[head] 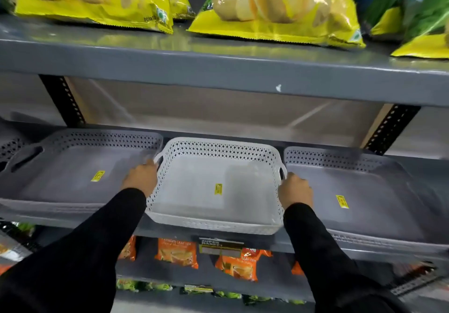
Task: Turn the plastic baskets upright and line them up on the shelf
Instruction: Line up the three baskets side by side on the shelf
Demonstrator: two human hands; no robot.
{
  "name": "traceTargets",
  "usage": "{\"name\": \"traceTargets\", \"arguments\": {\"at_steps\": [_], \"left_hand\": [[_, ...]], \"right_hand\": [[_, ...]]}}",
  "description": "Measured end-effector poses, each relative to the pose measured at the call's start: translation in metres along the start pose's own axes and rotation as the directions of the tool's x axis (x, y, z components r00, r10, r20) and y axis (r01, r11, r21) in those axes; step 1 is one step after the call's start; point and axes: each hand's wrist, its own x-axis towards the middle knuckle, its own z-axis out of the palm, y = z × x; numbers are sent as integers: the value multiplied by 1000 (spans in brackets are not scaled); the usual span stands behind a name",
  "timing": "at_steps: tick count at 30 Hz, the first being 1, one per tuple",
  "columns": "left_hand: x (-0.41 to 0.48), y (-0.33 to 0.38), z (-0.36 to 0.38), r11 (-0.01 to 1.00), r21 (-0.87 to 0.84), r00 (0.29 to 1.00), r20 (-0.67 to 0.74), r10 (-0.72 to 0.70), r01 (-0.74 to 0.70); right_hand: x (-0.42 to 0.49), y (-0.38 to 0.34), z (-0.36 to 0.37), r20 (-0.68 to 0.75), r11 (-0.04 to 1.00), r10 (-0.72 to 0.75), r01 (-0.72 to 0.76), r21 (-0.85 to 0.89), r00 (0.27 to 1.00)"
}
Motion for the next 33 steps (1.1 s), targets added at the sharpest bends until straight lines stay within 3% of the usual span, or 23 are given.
{"name": "traceTargets", "arguments": {"at_steps": [2,6,11,17,21,28,33], "left_hand": [[7,-3,4,995,86,998,-19,54,-52],[28,-5,5,994,97,998,-37,51,-48],[65,-3,9,996,45,997,-17,78,-77],[87,7,4,991,-134,1000,-8,26,-27],[96,12,1,993,-89,996,-56,69,-74],[104,15,-1,980,-192,998,-54,45,-55],[95,14,-3,984,-160,996,-58,69,-78]], "right_hand": [[7,-5,4,-13,1000,5,-5,1,1000],[27,-19,10,-28,999,4,-3,34,1000],[51,-35,9,-36,996,30,-27,80,999],[67,-47,8,-51,993,60,-55,101,997],[76,-52,7,-63,991,81,-74,111,995],[80,-54,9,-88,994,71,-63,91,994],[71,-55,10,-94,986,129,-118,117,987]]}}
